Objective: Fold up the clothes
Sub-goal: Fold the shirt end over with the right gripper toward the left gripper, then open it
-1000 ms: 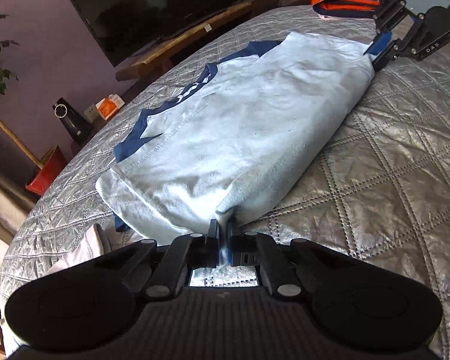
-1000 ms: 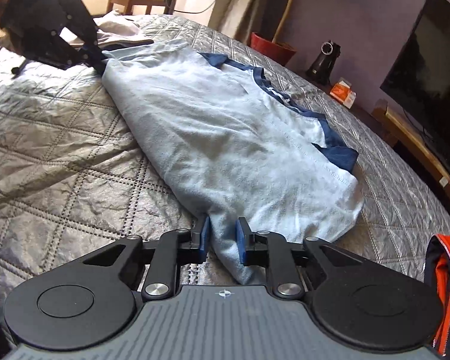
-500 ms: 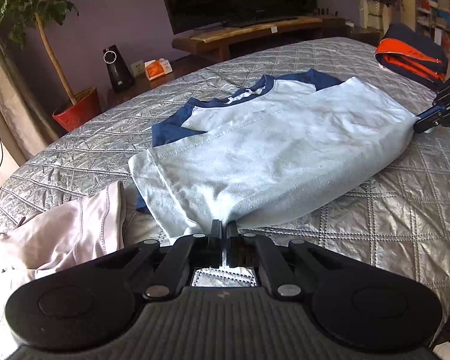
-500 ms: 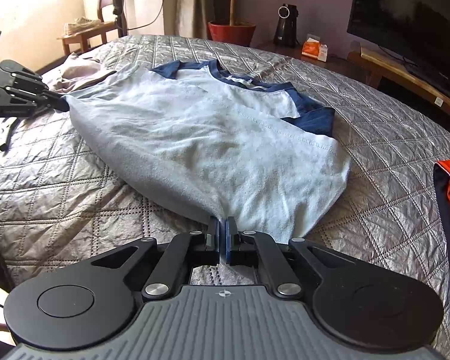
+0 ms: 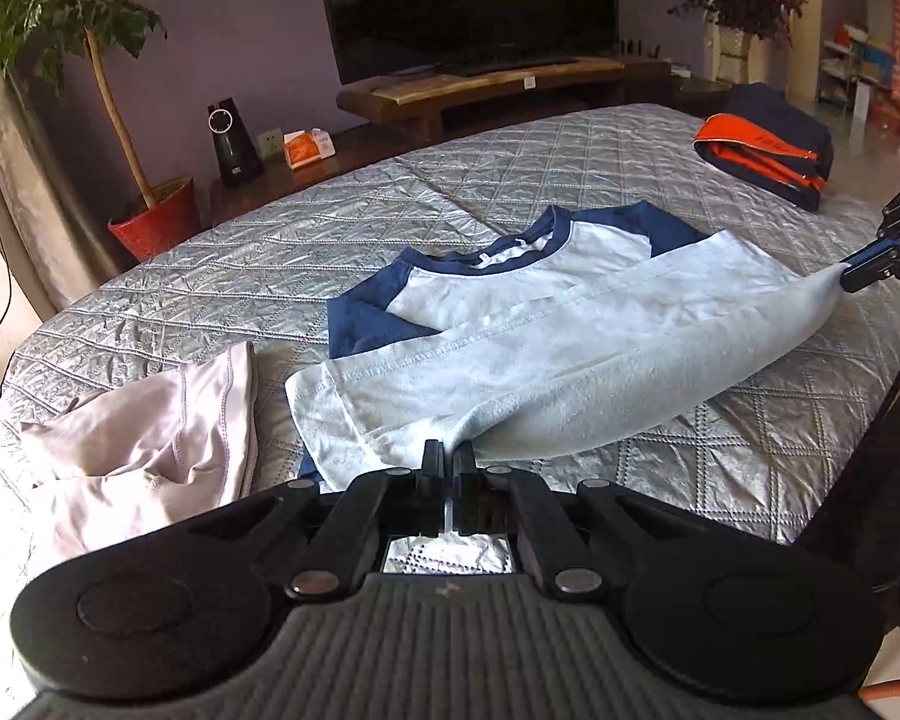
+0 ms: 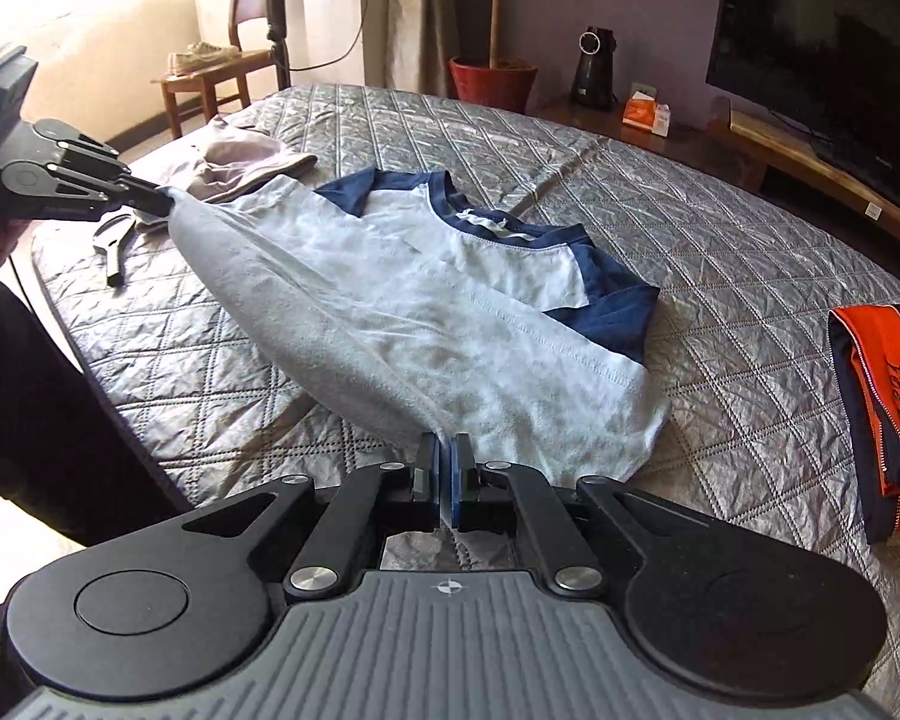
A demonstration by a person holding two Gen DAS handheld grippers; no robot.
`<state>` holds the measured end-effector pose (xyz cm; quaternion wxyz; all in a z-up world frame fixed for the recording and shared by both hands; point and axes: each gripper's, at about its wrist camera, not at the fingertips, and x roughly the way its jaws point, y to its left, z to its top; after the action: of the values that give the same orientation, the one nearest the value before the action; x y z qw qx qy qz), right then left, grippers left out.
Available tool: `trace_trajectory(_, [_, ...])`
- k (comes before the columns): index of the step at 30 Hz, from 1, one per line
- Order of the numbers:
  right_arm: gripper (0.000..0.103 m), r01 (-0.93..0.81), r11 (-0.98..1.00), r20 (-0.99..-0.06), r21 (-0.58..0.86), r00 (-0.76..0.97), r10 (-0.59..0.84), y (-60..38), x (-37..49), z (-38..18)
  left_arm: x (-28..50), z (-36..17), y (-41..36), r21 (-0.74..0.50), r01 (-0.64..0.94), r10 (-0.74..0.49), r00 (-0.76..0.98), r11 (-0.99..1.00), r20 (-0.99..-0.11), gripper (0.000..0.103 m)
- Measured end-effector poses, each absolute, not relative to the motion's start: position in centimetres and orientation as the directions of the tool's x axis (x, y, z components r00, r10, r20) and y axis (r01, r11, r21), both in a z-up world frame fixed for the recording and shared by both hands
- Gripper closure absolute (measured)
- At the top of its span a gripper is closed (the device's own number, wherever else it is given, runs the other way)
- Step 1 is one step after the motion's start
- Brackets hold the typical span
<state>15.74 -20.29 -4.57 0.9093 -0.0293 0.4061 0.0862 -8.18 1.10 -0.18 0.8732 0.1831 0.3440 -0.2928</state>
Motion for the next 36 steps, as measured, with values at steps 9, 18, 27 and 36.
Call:
trace_trajectory(9, [0.099,-0.206,0.979,-0.725,-0.006,0.675,0.137,-22.8,21.2,-2.4,-0.2,1.4,0.1,-0.039,0.598,-0.467,0.581,0.8,-0.667,0.101])
trace_trajectory(18, [0.099,-0.089,0.996,-0.732,0.029,0.677,0.082,-29.7,34.7,-4.9,12.9,-2.6,-4.0,-0.129,0.469,-0.421,0.598,0.874,-0.681,0.101])
trace_trajectory(27, [0.089,0.056,0.973,-0.718,0.222,0.685,0.125,-32.8,37.5,-9.4,17.0,-7.3,-6.1,-0.114,0.406,-0.363,0.614,0.907,-0.701,0.1])
trace_trajectory(36, [0.044,0.081,0.944,-0.731,0.318,0.655,0.19,-33.2,37.5,-13.0,16.2,-7.1,-6.8,-0.099,0.341,-0.325,0.71,0.935,-0.625,0.1])
